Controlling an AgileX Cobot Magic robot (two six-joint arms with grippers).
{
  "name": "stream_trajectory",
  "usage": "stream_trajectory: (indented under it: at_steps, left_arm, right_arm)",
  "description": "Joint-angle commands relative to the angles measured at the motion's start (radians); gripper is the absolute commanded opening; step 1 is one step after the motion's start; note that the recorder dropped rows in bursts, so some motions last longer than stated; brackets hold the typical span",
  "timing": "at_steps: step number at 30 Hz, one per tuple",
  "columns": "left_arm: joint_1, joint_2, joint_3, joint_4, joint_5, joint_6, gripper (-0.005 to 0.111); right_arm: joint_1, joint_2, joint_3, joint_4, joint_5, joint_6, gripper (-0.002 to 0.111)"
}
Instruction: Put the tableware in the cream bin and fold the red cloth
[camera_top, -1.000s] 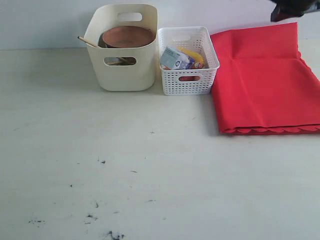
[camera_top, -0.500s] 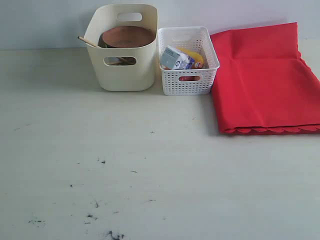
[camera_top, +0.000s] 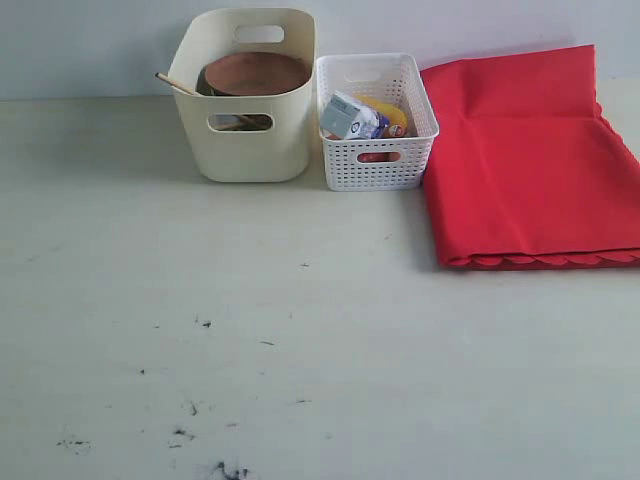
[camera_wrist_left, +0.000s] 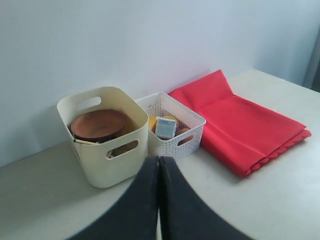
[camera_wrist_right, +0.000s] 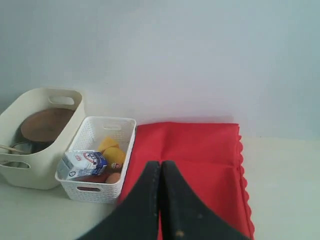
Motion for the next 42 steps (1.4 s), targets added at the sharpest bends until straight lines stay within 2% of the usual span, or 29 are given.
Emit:
stream_trajectory:
  at_steps: [1, 8, 17, 29, 42]
  left_arm:
    - [0.003, 0.001, 0.007, 0.006, -0.074, 0.001, 0.000]
    - [0.003, 0.001, 0.007, 0.006, -0.168, 0.001, 0.000]
    - [0.003, 0.036, 0.007, 0.006, -0.176, 0.001, 0.000]
    - [0.003, 0.051, 0.007, 0.006, -0.151, 0.001, 0.000]
    - [0.003, 0.051, 0.007, 0.006, -0.151, 0.001, 0.000]
  right_arm:
    - [-0.001, -0.165, 0.113, -0.007, -0.044, -0.048, 0.000]
    - [-0.001, -0.396, 0.278, -0.007, -0.057, -0.050, 0.000]
    - [-0.001, -0.600, 0.469, -0.007, -0.061, -0.050, 0.000]
    - [-0.001, -0.616, 0.692, -0.007, -0.217, -0.044, 0.000]
    - [-0.001, -0.616, 0.699, -0.004, -0.207, -0.036, 0.000]
